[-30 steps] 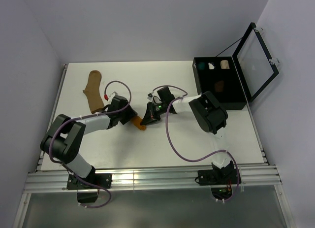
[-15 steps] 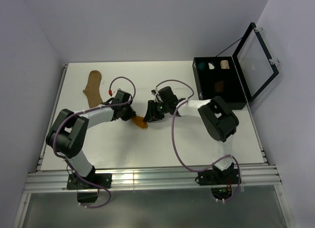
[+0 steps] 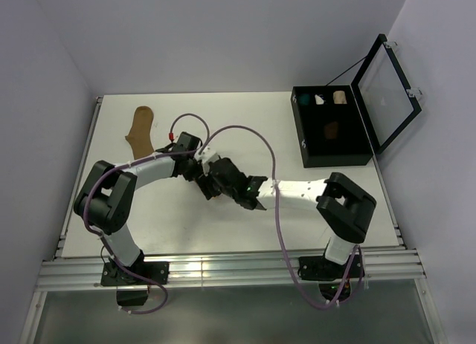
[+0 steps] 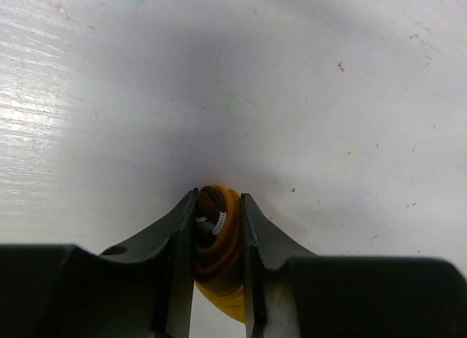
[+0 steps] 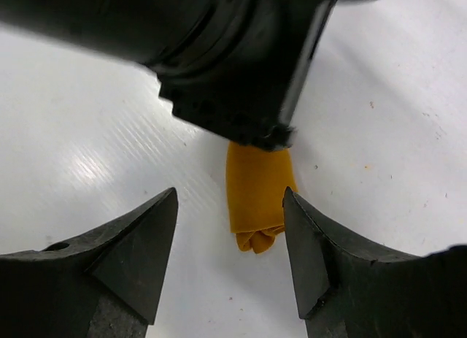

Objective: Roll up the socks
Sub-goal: Roll the sock at the center of the board.

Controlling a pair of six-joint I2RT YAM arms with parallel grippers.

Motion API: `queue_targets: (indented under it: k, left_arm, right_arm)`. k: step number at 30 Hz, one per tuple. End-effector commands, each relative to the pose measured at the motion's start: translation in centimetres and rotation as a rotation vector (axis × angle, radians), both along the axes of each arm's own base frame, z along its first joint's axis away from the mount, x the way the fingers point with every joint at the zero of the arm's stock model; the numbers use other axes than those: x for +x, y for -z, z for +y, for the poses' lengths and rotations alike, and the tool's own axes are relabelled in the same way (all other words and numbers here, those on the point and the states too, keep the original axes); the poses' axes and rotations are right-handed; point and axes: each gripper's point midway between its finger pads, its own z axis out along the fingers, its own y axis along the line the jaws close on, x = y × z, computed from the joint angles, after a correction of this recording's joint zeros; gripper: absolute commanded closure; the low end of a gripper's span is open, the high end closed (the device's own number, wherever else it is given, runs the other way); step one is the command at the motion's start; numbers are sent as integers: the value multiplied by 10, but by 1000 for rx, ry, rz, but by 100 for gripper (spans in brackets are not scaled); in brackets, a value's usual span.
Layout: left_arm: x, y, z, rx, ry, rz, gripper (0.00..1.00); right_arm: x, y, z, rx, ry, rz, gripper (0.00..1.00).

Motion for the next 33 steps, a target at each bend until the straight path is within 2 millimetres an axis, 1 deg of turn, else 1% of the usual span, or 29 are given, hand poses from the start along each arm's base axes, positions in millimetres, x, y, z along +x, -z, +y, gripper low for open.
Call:
queue_targets:
  k: [1, 2, 3, 4, 5, 7, 9, 10, 12, 13, 14, 19, 25, 26, 27, 28, 29, 30, 31, 32, 33]
  left_arm:
    - [-31, 24, 10, 77, 58, 128, 74]
    - [-31, 24, 10, 74, 59, 128, 74]
    - [-31, 23, 10, 74, 61, 126, 74]
    - [-30, 23, 9, 74, 62, 125, 74]
    - [-30, 23, 10, 75, 61, 124, 74]
    - [-31, 24, 9, 73, 66, 129, 74]
    - [-30, 23, 7, 66, 70, 127, 74]
    - [-31, 23, 7, 64, 70, 130, 74]
    - [-31, 24, 7, 63, 73, 132, 74]
    - [-31, 24, 7, 63, 73, 132, 74]
    - [-31, 25, 6, 63, 75, 134, 74]
    - [-31, 24, 5, 55, 83, 131, 73]
    - [-30, 24, 4, 51, 92, 130, 74]
    - [-30, 24, 3, 49, 94, 129, 73]
    - [-31, 24, 2, 45, 99, 133, 74]
    - [-30, 23, 1, 42, 99, 128, 73]
    - [-30, 23, 1, 40, 100, 128, 74]
    - [-30, 23, 0, 38, 102, 125, 73]
    - [-29, 21, 0, 35, 101, 119, 73]
    - [-29, 21, 1, 36, 101, 120, 73]
    - [-27, 19, 1, 33, 94, 115, 72]
  right_arm:
    - [16, 10, -5, -139, 50, -153, 33]
    - [11, 14, 0, -153, 39, -161, 33]
    - [11, 14, 3, -165, 32, -176, 32]
    - [10, 22, 6, -180, 27, -176, 32]
    - [10, 22, 8, -191, 29, -191, 32]
    - [10, 32, 11, -209, 21, -192, 32]
    - [13, 35, 13, -224, 24, -202, 32]
    - [13, 43, 13, -239, 22, -199, 32]
    - [14, 47, 15, -248, 14, -200, 32]
    - [14, 55, 15, -264, 10, -193, 32]
    - [14, 57, 17, -268, 8, -190, 32]
    - [11, 82, 16, -305, -6, -154, 33]
    - [8, 105, 8, -342, -6, -108, 40]
    - [10, 109, 5, -350, 1, -98, 44]
    - [11, 111, 3, -354, 4, -91, 46]
    - [9, 117, -1, -370, 4, -73, 48]
    - [8, 121, -2, -365, 1, -51, 55]
    - [9, 126, -9, -383, 9, -29, 60]
    - [9, 127, -12, -386, 14, -19, 67]
    - [8, 130, -16, -391, 26, -4, 82]
    - [7, 130, -19, -394, 33, 4, 89]
